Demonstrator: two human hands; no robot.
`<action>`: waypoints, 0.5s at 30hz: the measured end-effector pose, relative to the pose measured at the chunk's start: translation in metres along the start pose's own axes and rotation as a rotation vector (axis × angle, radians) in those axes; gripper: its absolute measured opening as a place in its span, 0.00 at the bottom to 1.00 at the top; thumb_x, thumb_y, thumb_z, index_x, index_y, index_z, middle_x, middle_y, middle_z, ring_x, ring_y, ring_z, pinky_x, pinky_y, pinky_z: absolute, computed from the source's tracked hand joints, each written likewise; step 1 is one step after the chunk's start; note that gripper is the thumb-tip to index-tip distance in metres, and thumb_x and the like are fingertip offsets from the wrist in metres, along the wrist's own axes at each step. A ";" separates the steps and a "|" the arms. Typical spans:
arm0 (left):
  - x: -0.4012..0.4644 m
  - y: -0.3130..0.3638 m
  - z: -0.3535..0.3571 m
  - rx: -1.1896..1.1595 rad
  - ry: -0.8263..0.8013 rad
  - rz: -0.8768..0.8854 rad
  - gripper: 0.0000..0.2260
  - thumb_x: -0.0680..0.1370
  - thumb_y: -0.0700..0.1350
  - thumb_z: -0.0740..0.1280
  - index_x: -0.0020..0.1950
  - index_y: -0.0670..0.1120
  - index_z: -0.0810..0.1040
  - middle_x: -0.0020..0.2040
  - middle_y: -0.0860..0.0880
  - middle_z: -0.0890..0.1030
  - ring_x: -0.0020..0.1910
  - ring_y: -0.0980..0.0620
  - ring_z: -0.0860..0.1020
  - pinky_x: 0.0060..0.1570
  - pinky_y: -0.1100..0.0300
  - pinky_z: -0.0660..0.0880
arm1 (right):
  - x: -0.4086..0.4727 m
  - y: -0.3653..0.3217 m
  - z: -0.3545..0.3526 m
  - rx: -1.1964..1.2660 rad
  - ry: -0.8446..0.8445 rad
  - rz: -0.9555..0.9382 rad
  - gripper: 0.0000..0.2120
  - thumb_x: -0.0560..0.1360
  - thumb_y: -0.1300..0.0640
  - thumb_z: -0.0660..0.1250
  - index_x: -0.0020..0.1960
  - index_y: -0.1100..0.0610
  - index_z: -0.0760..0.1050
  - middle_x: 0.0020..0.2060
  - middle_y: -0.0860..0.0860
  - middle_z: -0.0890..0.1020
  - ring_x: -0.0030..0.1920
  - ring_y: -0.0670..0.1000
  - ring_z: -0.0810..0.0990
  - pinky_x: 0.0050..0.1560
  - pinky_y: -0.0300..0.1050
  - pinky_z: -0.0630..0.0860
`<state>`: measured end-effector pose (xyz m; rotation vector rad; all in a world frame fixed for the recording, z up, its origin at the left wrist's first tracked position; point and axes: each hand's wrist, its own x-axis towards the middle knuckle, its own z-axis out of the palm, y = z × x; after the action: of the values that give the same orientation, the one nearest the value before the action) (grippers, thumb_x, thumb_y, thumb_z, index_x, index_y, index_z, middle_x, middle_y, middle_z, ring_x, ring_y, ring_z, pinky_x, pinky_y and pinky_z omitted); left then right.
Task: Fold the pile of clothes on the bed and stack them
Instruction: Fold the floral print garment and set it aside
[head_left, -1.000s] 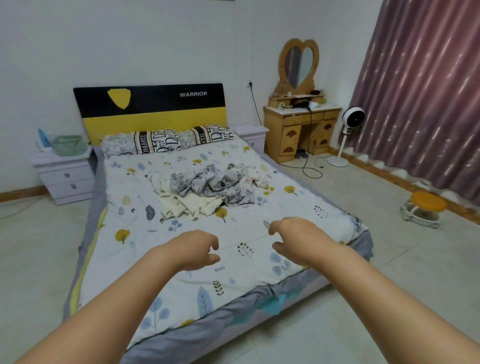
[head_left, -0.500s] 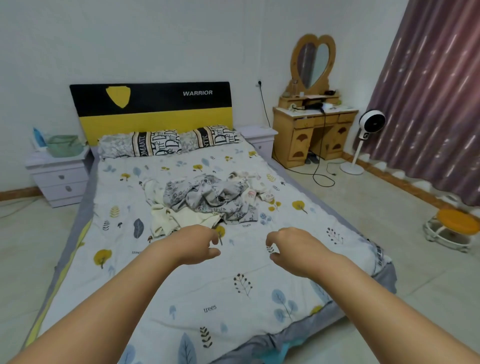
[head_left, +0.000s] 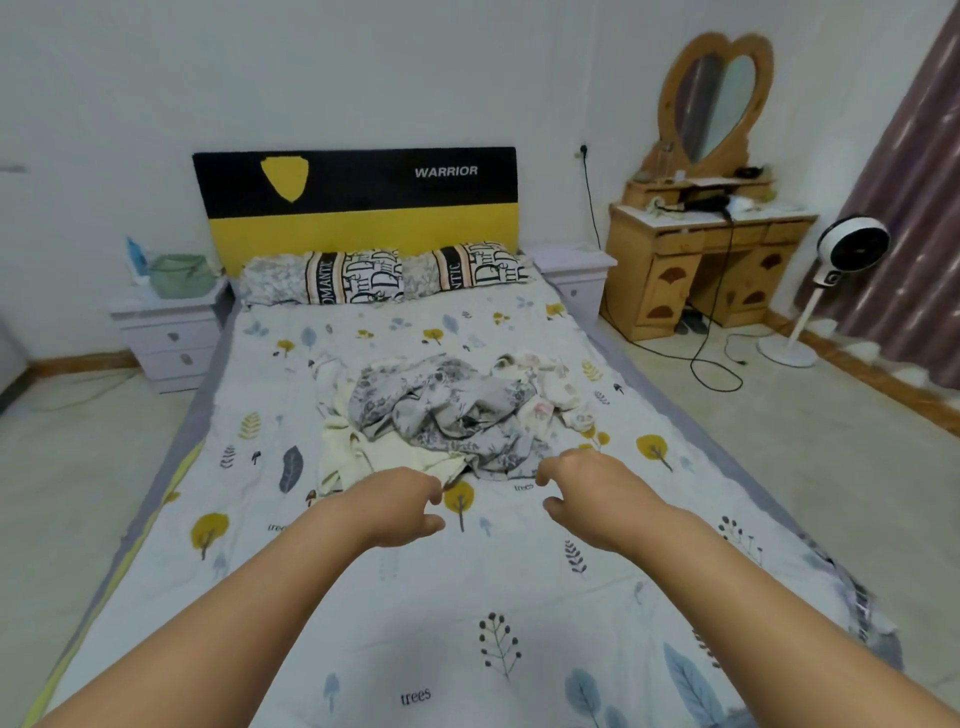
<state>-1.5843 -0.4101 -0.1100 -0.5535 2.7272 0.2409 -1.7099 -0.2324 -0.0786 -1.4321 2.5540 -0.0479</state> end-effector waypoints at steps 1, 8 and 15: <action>0.010 0.000 -0.002 -0.002 0.005 -0.007 0.18 0.79 0.53 0.60 0.67 0.47 0.69 0.65 0.47 0.73 0.61 0.47 0.72 0.57 0.57 0.70 | 0.011 0.007 -0.001 -0.007 -0.006 -0.009 0.16 0.79 0.58 0.57 0.65 0.57 0.70 0.60 0.56 0.75 0.60 0.56 0.72 0.55 0.48 0.71; 0.085 0.004 -0.022 -0.075 0.010 -0.110 0.18 0.80 0.53 0.59 0.67 0.47 0.69 0.64 0.47 0.74 0.61 0.47 0.72 0.55 0.57 0.69 | 0.096 0.056 -0.014 -0.034 -0.035 -0.113 0.13 0.78 0.59 0.57 0.61 0.59 0.72 0.57 0.58 0.76 0.57 0.58 0.74 0.51 0.50 0.73; 0.141 -0.008 -0.024 -0.173 0.020 -0.221 0.17 0.80 0.52 0.59 0.66 0.47 0.70 0.63 0.47 0.75 0.60 0.47 0.73 0.55 0.57 0.70 | 0.177 0.086 -0.014 -0.059 -0.068 -0.168 0.13 0.77 0.62 0.57 0.61 0.59 0.72 0.54 0.59 0.77 0.49 0.58 0.76 0.41 0.45 0.70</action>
<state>-1.7105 -0.4718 -0.1402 -0.9020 2.6510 0.4179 -1.8744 -0.3381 -0.1063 -1.6379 2.3952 0.0499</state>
